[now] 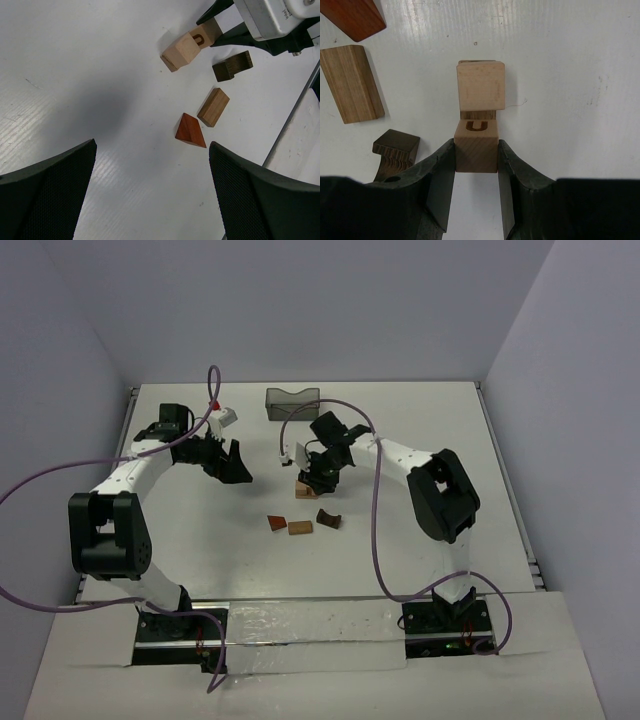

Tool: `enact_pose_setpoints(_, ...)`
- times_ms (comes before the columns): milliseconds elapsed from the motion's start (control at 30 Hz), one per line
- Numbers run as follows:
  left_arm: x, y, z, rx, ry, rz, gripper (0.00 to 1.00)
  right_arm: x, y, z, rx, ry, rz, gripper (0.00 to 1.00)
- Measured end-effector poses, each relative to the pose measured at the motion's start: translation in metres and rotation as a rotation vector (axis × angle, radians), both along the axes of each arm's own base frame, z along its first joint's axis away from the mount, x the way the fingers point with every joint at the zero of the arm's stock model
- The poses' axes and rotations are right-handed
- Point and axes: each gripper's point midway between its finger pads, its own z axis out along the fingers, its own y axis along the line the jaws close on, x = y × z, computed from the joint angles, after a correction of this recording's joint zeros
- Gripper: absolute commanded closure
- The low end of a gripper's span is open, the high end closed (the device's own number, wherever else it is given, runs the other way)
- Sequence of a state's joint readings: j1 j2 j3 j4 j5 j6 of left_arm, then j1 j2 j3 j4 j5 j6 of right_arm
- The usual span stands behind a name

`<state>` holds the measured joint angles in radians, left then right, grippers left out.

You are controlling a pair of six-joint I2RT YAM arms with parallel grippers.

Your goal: Build the wood block tower

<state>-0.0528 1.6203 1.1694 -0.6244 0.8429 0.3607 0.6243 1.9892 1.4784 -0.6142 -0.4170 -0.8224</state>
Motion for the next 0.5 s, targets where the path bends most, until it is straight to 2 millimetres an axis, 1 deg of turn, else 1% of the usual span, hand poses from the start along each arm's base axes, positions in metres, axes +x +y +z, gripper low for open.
enact_pose_setpoints(500, -0.0005, -0.0013, -0.0001, 0.001, -0.001, -0.005, 0.01, 0.0039, 0.0054, 0.0072, 0.009, 0.005, 0.01, 0.78)
